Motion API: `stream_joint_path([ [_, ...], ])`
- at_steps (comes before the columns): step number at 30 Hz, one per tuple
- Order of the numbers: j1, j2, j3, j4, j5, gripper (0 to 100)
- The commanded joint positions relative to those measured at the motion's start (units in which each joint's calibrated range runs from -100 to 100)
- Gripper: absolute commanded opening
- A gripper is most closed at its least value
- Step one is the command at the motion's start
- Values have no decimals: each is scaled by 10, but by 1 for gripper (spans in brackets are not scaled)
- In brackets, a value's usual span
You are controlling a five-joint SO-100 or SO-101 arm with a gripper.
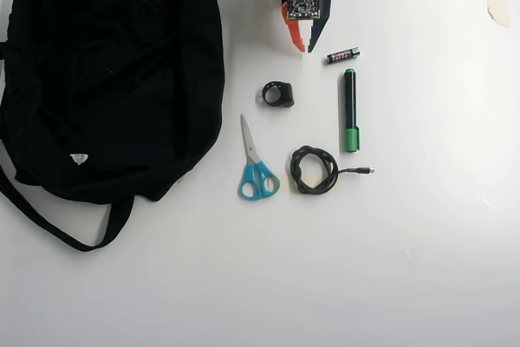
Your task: Put the green marker into the black bag
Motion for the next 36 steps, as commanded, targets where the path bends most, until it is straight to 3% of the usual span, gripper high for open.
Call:
stream_joint_path([
  [1,3,-2,12,2,2,2],
  [29,-4,-2,12,1,2,2],
  [36,-4,3,-18,-78,2,2],
])
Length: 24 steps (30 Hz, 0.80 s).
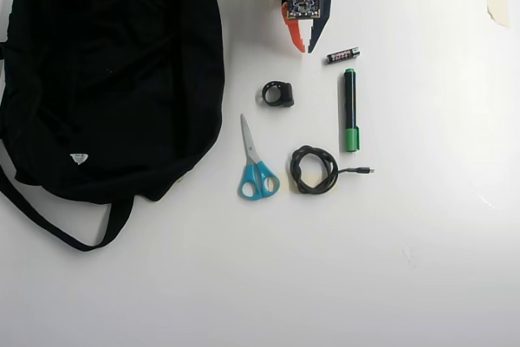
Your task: Put the green marker into the black bag
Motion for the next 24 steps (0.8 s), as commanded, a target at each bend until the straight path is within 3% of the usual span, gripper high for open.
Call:
stream_joint_path([
  [1,-7,3,-23,-83,2,2],
  [12,-12,91,-89,-291,3,2],
  [24,-4,215,-225,-325,3,2],
])
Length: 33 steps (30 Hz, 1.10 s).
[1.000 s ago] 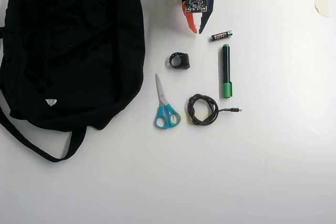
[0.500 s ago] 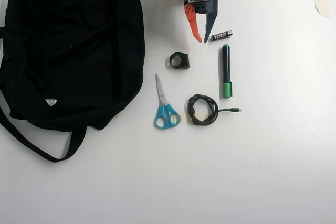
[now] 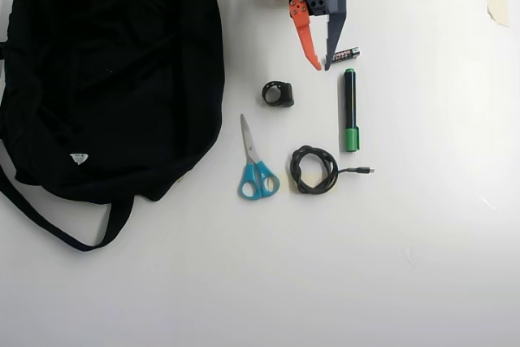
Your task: Put the green marker into the black bag
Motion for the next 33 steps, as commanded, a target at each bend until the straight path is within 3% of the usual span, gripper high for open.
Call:
stream_joint_path([
  [1,5,38,-70,-12,3,2],
  [8,26,115,-135,-51,6,2],
  [12,31,165,-166,-71,56,2],
  [33,41,425,-438,-91,57,2],
])
